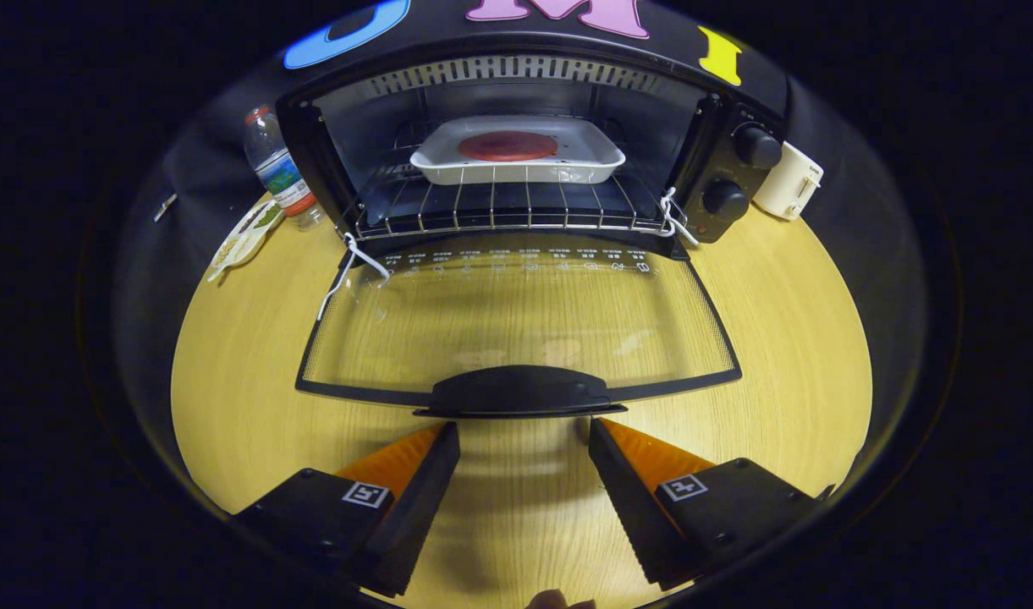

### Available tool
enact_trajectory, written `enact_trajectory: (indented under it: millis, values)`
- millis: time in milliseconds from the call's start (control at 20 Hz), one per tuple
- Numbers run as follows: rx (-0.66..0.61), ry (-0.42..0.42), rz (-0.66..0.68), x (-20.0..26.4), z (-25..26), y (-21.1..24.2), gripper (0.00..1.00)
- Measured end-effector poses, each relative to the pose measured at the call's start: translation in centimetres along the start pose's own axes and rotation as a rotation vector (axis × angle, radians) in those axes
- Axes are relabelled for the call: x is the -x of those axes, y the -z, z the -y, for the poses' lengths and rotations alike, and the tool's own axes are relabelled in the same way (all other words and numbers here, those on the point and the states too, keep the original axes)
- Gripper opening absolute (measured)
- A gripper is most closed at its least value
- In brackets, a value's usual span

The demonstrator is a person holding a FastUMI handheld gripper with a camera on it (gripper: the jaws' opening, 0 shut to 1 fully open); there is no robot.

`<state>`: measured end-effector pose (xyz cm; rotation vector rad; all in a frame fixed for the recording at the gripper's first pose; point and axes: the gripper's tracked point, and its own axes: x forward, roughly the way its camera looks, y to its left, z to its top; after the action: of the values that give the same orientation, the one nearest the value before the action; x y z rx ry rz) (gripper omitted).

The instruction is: Open the toaster oven, put the food inside, and close the toaster oven door.

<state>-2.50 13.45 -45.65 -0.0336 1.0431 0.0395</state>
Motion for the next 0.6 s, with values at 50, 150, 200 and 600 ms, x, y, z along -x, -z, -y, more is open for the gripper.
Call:
enact_trajectory:
  millis: [50, 150, 200, 600]
  values:
    - [-0.016, 0.004, -0.01, -0.1, -0.1, 0.0, 1.0]
    - [0.001, 0.007, -0.014, 0.1, 0.0, 0.0, 0.99]
    - [0.009, 0.007, -0.008, 0.3, 0.0, -0.1, 1.0]
    - [0.006, -0.004, 0.111, 4.1, 0.2, -1.9, 0.99]
